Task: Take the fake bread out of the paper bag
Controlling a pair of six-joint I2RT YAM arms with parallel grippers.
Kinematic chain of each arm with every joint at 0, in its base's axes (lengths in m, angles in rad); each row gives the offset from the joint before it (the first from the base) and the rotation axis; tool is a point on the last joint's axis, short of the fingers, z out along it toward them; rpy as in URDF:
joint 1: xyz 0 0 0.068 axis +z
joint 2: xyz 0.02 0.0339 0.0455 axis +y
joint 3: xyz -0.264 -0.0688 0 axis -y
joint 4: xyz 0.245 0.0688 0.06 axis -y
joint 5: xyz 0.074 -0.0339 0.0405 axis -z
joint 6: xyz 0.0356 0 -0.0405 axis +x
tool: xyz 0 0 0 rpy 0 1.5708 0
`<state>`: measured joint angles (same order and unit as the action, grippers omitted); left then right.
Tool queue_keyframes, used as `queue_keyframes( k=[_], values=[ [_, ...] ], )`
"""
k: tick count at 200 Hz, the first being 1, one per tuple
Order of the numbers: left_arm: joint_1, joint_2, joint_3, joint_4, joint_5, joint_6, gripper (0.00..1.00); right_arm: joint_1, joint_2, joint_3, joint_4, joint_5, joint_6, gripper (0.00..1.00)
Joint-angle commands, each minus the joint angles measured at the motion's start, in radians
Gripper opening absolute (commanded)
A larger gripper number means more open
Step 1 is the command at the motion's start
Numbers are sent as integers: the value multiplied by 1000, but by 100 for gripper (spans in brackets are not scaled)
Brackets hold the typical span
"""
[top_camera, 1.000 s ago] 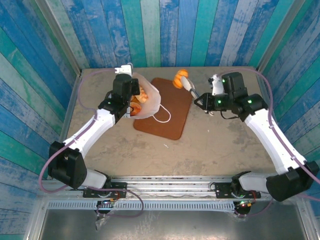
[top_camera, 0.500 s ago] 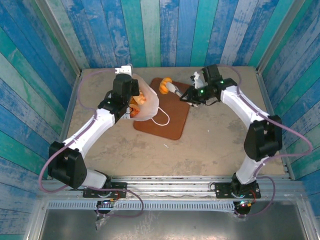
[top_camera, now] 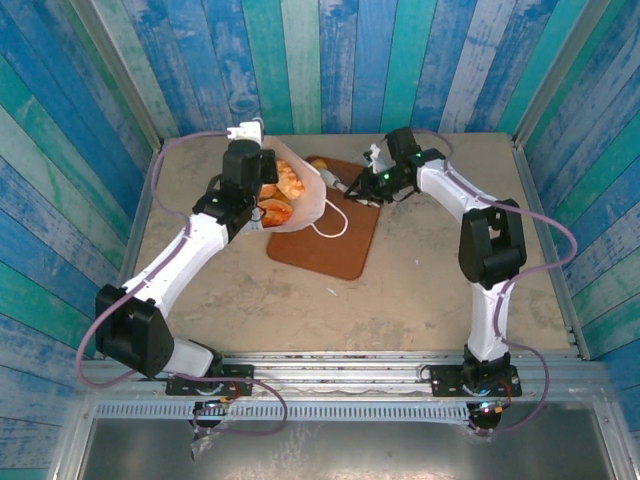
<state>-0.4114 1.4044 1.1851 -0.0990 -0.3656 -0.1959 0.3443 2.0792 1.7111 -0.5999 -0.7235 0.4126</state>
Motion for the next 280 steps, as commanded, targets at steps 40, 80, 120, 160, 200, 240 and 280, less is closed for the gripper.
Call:
queue_keyframes(
  k=[40,80,120,160,200,240,280],
  values=[
    [0,-17,46,53,-27,8,1,-4,79,95,9,-77,3,32],
    [0,-28,37,50,-38,14,1,-5,130,133,-11,-68,2,34],
    [0,-32,36,45,-41,17,1,-12,184,182,-19,-61,16,36],
    [0,-33,38,41,-46,23,1,-18,229,230,-25,-66,28,45],
    [0,-33,39,39,-44,24,1,-28,233,232,-26,-58,36,49],
    [0,-27,41,39,-42,25,1,-34,214,232,-26,-57,34,51],
    [0,-33,36,39,-42,24,1,-31,193,207,-21,-57,36,50]
  ],
)
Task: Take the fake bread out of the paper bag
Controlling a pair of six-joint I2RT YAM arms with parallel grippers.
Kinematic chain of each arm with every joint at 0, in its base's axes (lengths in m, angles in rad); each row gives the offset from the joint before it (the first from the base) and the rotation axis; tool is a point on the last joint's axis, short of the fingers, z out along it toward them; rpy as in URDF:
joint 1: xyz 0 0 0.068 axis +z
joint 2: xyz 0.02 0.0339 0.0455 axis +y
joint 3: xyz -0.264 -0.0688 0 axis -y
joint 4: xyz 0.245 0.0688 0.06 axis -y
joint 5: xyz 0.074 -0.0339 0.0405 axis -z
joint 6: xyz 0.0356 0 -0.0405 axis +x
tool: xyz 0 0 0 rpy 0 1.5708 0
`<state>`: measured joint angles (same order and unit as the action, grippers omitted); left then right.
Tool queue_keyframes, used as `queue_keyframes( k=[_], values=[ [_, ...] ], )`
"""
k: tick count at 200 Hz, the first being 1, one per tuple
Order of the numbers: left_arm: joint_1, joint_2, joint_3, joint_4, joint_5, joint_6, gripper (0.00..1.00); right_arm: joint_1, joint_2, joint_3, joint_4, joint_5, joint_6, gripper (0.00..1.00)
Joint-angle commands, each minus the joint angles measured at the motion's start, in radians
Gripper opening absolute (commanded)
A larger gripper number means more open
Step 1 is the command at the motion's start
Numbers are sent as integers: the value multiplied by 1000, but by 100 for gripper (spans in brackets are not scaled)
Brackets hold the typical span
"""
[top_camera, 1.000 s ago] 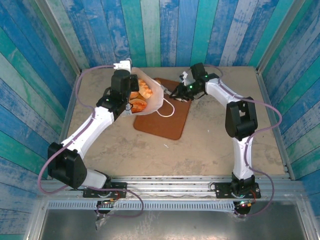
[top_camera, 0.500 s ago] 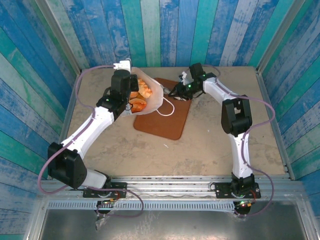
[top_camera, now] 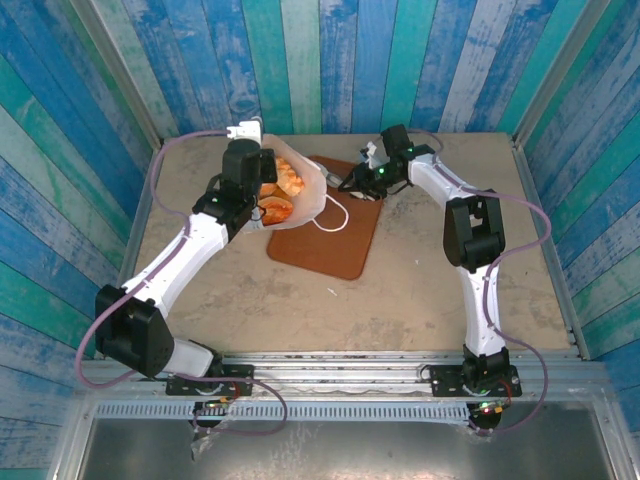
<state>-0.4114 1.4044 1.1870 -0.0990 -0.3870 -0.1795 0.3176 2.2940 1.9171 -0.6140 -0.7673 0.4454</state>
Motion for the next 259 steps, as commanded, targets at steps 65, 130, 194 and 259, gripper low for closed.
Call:
queue_keyframes(
  k=[65,130,194,259],
  values=[
    [1,-45,18,39,-29,3,1,9,-154,-177,72,0,15,48],
    [0,-52,8,41,-32,1,1,56,-220,-232,94,-3,13,43],
    [1,-50,5,45,-32,-2,1,111,-185,-212,103,-17,26,38],
    [0,-58,0,43,-36,0,1,132,-118,-160,87,-28,30,36]
  ],
)
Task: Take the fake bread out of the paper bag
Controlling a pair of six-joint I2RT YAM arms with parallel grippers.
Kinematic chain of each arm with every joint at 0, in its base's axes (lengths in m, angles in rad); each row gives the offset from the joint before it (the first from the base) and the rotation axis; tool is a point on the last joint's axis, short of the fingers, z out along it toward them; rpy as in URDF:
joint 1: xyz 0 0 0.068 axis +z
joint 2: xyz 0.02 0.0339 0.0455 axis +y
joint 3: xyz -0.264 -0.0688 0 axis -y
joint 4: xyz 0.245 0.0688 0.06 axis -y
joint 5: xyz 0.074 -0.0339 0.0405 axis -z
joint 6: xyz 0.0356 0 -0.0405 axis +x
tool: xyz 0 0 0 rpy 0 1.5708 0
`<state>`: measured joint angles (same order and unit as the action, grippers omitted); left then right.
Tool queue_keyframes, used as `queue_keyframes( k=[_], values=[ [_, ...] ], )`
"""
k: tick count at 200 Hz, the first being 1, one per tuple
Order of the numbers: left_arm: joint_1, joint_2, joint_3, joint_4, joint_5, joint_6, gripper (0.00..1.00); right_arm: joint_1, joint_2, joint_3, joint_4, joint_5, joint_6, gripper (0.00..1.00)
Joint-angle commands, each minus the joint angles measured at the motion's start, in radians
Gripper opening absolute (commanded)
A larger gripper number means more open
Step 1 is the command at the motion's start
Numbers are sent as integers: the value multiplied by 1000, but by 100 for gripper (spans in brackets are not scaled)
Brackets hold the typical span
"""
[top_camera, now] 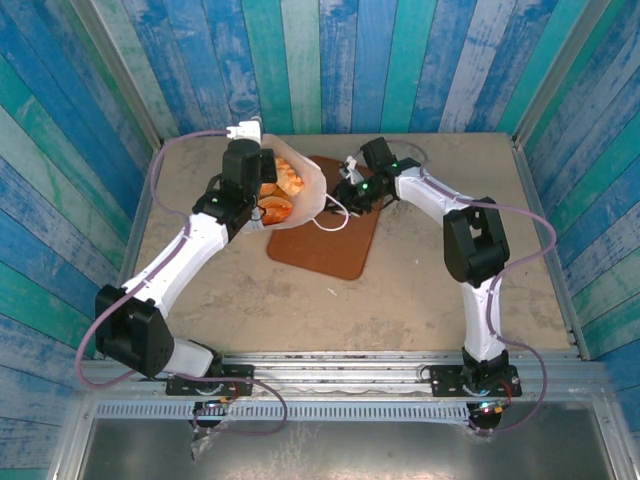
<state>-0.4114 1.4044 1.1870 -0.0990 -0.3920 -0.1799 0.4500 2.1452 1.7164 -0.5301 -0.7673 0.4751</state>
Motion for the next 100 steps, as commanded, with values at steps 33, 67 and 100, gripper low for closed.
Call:
queue_keyframes(
  k=[33,67,100],
  values=[
    [0,-62,-2,42,-33,0,1,-4,68,88,-26,-18,-9,36],
    [1,-64,-1,36,-39,5,1,-11,109,147,-63,-5,-19,35],
    [1,-65,0,35,-45,9,1,-22,116,172,-75,12,-25,35]
  ],
)
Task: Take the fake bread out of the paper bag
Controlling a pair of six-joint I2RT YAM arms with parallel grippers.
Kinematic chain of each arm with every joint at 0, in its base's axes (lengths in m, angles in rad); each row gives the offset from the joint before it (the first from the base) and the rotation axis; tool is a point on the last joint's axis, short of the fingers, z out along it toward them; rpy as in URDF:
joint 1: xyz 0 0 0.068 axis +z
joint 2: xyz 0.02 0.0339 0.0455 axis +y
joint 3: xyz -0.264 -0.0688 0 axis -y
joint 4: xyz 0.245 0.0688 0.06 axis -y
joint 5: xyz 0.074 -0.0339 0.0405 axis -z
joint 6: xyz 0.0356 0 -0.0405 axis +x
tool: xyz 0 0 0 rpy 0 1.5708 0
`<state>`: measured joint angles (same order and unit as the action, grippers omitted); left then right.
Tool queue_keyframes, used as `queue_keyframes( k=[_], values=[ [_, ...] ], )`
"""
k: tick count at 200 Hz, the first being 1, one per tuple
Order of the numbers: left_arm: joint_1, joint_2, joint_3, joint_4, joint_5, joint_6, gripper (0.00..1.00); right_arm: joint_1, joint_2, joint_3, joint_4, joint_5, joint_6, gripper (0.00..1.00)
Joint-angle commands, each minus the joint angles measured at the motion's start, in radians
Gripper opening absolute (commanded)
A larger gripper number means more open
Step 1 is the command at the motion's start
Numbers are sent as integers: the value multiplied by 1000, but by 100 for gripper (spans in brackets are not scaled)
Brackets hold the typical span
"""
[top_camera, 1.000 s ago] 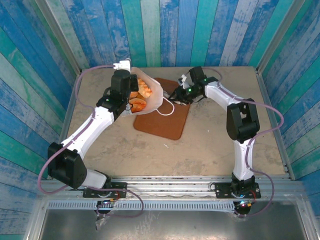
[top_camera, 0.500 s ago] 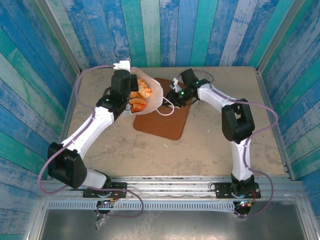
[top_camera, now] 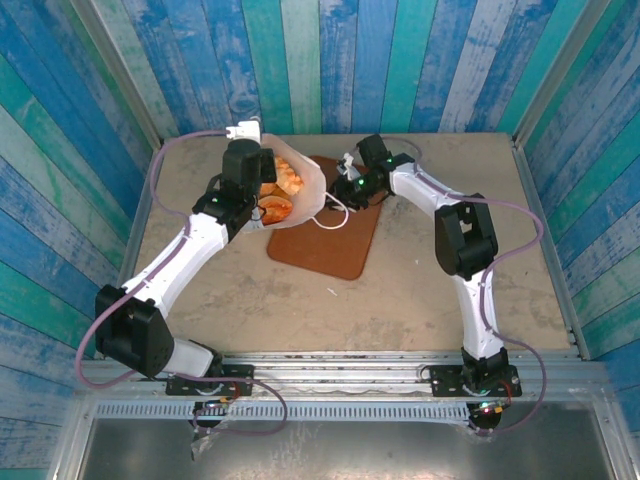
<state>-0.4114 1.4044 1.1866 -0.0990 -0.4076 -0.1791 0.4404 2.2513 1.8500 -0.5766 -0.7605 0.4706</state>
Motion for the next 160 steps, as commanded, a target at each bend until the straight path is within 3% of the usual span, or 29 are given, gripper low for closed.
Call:
queue_keyframes(
  k=[1,109,160],
  values=[
    [1,-65,0,35,-30,9,1,-12,10,39,-30,6,-21,35],
    [1,-59,5,35,-23,11,1,-37,47,105,-55,2,-36,34],
    [0,-59,9,35,-18,19,1,-25,-30,67,-50,-51,-41,31]
  ],
)
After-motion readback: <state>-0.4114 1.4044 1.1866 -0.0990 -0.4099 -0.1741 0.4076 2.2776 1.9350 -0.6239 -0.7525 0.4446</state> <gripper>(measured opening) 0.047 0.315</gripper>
